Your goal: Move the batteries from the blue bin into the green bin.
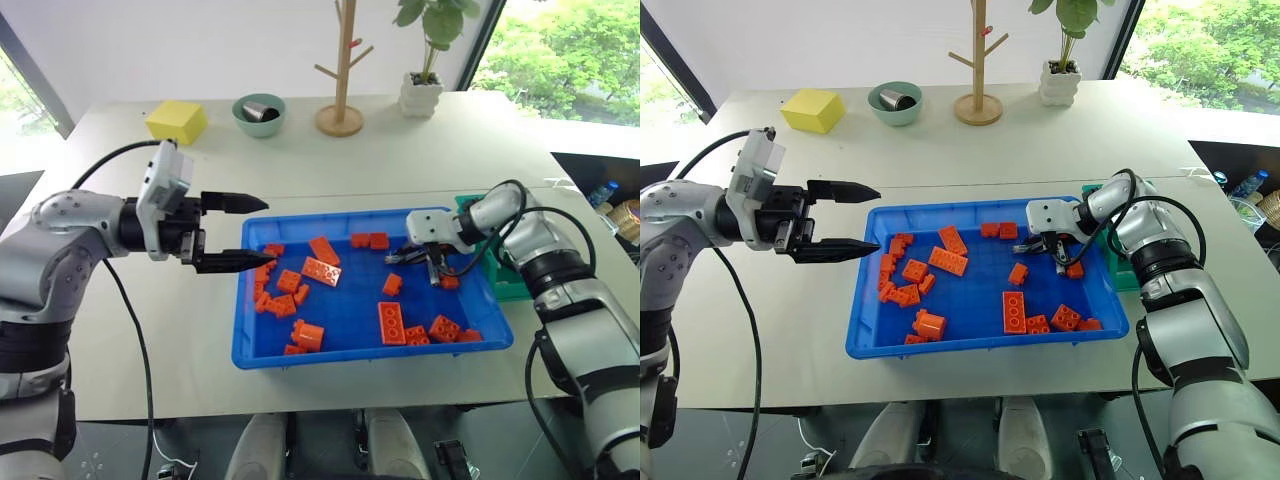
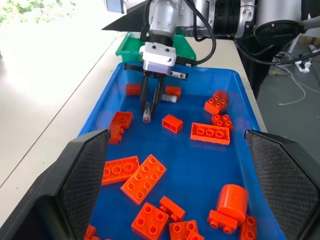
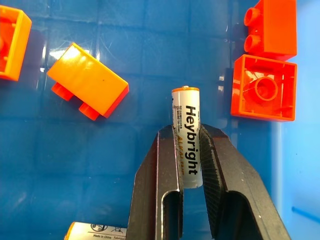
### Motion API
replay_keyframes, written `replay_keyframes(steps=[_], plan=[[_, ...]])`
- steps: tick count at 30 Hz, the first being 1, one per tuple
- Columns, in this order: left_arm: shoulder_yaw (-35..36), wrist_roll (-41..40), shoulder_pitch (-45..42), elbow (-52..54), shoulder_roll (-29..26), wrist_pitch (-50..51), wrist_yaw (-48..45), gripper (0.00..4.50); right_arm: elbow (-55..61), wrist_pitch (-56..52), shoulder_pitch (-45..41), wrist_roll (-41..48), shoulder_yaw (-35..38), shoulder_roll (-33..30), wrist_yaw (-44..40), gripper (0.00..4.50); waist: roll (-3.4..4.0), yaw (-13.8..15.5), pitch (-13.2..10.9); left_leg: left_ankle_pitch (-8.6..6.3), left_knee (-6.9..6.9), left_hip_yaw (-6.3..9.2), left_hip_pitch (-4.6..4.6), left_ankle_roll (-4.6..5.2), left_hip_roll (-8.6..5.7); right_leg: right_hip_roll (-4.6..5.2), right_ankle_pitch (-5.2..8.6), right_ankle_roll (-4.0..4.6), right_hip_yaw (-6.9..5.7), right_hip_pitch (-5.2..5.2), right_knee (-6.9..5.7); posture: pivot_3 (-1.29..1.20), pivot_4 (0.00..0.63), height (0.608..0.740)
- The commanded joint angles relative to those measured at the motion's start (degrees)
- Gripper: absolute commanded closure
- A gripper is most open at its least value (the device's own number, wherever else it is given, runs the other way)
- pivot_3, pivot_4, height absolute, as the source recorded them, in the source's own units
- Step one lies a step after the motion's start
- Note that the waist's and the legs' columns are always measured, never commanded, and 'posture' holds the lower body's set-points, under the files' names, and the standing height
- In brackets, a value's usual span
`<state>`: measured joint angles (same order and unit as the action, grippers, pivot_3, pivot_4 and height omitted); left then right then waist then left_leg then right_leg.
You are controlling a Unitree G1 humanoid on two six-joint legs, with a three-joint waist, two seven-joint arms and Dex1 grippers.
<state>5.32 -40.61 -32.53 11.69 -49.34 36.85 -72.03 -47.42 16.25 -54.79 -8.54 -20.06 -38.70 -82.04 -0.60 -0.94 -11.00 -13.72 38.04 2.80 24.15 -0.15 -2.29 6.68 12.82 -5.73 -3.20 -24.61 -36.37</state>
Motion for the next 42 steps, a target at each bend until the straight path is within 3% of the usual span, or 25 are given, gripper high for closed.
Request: replay_keyframes(steps=[1, 6, 10, 14, 20, 24, 32, 38, 42], plan=[[0.7, -0.1, -1.7, 0.2, 0.0, -0.9, 0.0, 0.00, 2.8, -2.1, 0.8, 0.9, 1.6, -1.0, -0.4, 4.49, 0.00, 0.0, 0.0, 0.00, 0.00, 0.00, 0.00, 0.00, 0.00, 0.00, 0.00, 0.00, 0.00, 0.00, 0.00, 0.00, 0.150, 0.702], [0.2, -0.6, -1.6, 0.7, 0.3, -0.5, -0.5, 0.00, 16.9, -18.7, 3.9, 4.9, 7.3, -1.8, 4.1, 4.49, 0.00, 0.1, 0.0, 0.00, 0.00, 0.00, 0.00, 0.00, 0.00, 0.01, 0.00, 0.00, 0.00, 0.00, -0.01, 0.00, 0.150, 0.702], [-0.2, -0.5, -1.3, 0.7, 1.0, -0.5, -0.7, 0.00, 38.5, -43.6, 10.3, 10.0, 16.6, -4.4, 10.4, 4.49, 0.00, 0.3, 0.0, 0.00, 0.01, 0.04, 0.02, 0.00, 0.00, 0.02, 0.00, 0.00, 0.01, -0.03, -0.10, 0.00, 0.150, 0.702], [-0.5, -0.3, -1.1, 0.1, 1.4, -0.8, -1.1, 0.00, 52.0, -60.3, 16.1, 13.3, 25.0, -9.2, 15.5, 4.49, 0.00, 1.3, 0.0, -0.01, 0.02, 0.12, 0.10, 0.01, -0.05, 0.07, 0.00, 0.00, -0.04, -0.05, -0.09, 0.00, 0.150, 0.702], [-1.5, 1.0, -2.1, -2.4, 2.4, -2.3, -1.9, 0.00, 55.1, -69.0, 27.0, 12.7, 38.3, -19.5, 22.9, 4.49, -0.01, 1.8, 0.0, -0.02, 0.05, 0.05, 0.15, 0.04, -0.07, 0.10, 0.02, 0.03, -0.04, -0.01, 0.07, 0.00, 0.150, 0.702], [-2.6, 1.9, -4.2, -4.3, 3.6, -3.3, -2.4, 0.00, 56.3, -70.9, 34.8, 13.8, 41.2, -19.9, 26.7, 4.49, -0.04, 1.4, 0.0, -0.03, 0.05, -0.01, 0.13, 0.05, -0.02, 0.08, 0.01, 0.02, -0.04, 0.01, 0.09, 0.00, 0.150, 0.702], [-3.4, 2.9, -5.4, -5.3, 5.1, -3.7, -2.8, 0.00, 60.2, -74.7, 34.8, 18.0, 40.6, -16.6, 33.0, 0.67, 0.01, 0.4, 0.0, -0.04, 0.04, -0.14, 0.03, 0.08, 0.04, 0.09, 0.00, 0.00, -0.01, 0.00, 0.00, 0.00, 0.150, 0.702], [-3.0, 2.6, -5.0, -4.7, 4.8, -3.2, -2.6, 0.00, 66.1, -84.2, 28.9, 21.7, 41.0, -15.0, 38.8, 0.67, 0.01, 0.4, 0.0, -0.04, 0.04, -0.10, 0.03, 0.08, 0.03, 0.08, 0.00, 0.00, -0.02, 0.01, 0.00, 0.00, 0.150, 0.702], [-2.6, 2.1, -4.1, -3.7, 4.7, -2.6, -2.0, 0.00, 75.2, -99.6, 22.3, 24.5, 38.8, -7.1, 45.1, 0.67, 0.01, 0.2, 0.0, -0.04, 0.03, -0.03, 0.03, 0.08, 0.06, 0.05, 0.00, 0.01, -0.02, -0.01, 0.00, 0.00, 0.150, 0.702]])
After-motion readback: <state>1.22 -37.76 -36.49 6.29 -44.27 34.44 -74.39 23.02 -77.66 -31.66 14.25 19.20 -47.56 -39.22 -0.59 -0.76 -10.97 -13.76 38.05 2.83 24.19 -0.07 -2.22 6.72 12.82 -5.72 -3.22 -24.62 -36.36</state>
